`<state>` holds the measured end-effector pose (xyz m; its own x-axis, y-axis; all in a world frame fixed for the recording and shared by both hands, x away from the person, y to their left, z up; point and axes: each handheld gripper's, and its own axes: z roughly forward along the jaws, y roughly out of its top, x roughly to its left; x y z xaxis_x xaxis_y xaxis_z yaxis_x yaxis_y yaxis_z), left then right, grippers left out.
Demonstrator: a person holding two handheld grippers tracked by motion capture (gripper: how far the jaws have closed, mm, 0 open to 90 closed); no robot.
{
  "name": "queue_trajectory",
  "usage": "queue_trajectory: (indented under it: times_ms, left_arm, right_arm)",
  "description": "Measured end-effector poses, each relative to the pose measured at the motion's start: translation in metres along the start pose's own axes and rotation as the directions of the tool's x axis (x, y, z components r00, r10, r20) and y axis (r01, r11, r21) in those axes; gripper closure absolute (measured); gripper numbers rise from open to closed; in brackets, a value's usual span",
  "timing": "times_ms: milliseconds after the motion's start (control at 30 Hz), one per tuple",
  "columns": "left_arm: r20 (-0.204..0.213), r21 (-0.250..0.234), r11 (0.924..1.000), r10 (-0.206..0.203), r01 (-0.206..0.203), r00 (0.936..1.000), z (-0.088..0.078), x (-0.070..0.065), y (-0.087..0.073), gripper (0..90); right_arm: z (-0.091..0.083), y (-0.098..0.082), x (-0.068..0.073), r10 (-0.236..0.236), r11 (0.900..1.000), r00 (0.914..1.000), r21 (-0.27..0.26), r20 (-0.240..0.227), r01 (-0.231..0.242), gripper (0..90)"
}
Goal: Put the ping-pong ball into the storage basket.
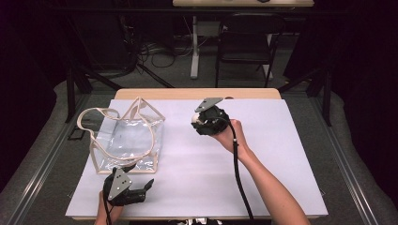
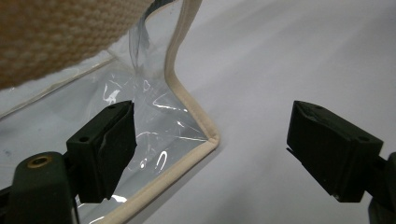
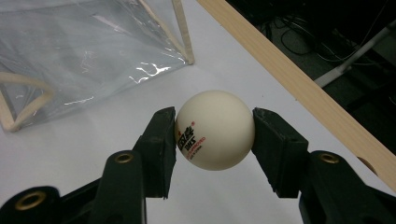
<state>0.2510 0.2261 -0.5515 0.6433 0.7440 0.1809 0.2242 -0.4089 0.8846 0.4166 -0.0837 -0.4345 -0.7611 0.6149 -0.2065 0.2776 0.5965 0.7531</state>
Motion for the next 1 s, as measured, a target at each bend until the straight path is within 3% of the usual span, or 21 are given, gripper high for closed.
queue_trajectory:
  times_ms: [1000]
  left_arm:
    - [0.001,-0.001,1.0000,0.000,0.000,1.0000,0.000,0.000,0.000,16.1]
  right_arm:
    - [-0.005,0.022,-0.002,-0.023,1.000,0.9997,-0.011,0.008,0.023,50.5]
